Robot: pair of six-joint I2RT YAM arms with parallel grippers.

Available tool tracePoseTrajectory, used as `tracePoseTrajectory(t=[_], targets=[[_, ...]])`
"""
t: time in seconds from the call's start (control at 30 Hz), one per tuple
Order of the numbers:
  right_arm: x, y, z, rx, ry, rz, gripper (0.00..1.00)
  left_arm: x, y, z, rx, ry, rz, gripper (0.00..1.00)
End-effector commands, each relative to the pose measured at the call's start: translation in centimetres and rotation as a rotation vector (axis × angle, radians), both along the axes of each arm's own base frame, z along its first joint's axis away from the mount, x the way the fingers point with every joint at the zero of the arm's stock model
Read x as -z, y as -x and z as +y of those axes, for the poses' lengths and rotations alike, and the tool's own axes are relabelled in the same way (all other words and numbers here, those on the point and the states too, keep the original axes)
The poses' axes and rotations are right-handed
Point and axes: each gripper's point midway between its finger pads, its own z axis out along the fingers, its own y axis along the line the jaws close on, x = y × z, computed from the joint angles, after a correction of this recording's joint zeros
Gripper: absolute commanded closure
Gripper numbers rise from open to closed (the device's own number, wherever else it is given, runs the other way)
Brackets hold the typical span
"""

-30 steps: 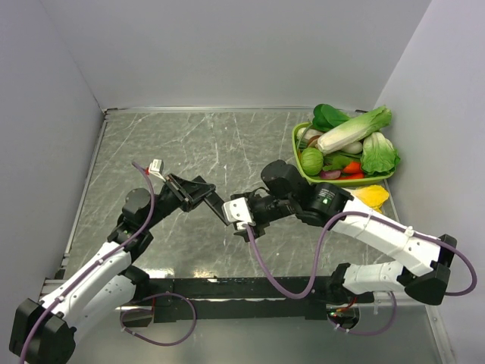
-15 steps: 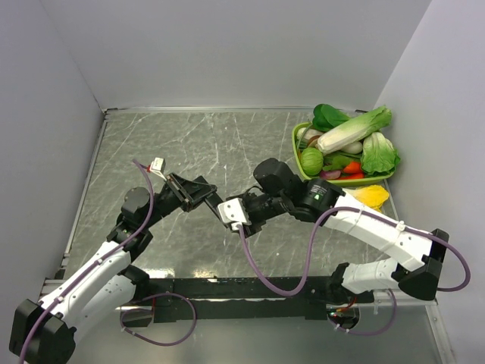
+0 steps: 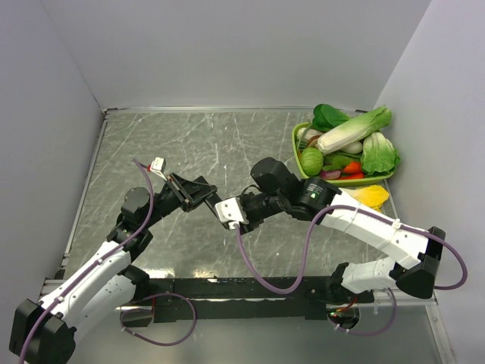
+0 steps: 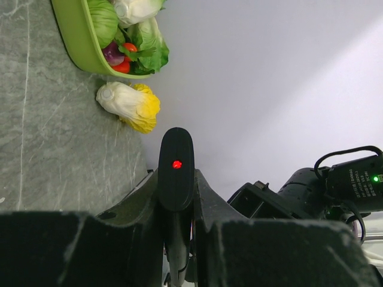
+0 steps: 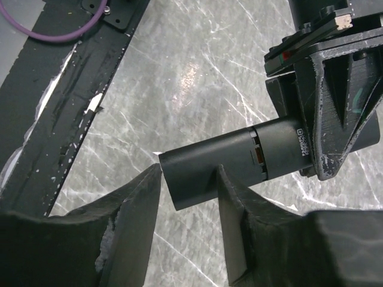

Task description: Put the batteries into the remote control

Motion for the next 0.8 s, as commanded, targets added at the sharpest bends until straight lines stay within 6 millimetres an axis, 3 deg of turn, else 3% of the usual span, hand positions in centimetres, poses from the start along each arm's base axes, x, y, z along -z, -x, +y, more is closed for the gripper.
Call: tracePoseTrajectory(t=[0.0,0.33,0.77], targets=[[1.0,-0.6,0.2,0.003,0.026,-0.015,0.54,-4.9,1.1,-0.1,0.042,0.103,-0.136,0.98],[2.8,-2.2,0.0,0.062,0.062,-0.057,0.59,-6.5,1.8,-0.2,0.074,0.145,-0.174,0.98],[2.8,-4.8,1.2,0.110,0.035,-0.129,0.59,-7.0,2.7,-0.6,0.135,0.159,-0.200,0.98]])
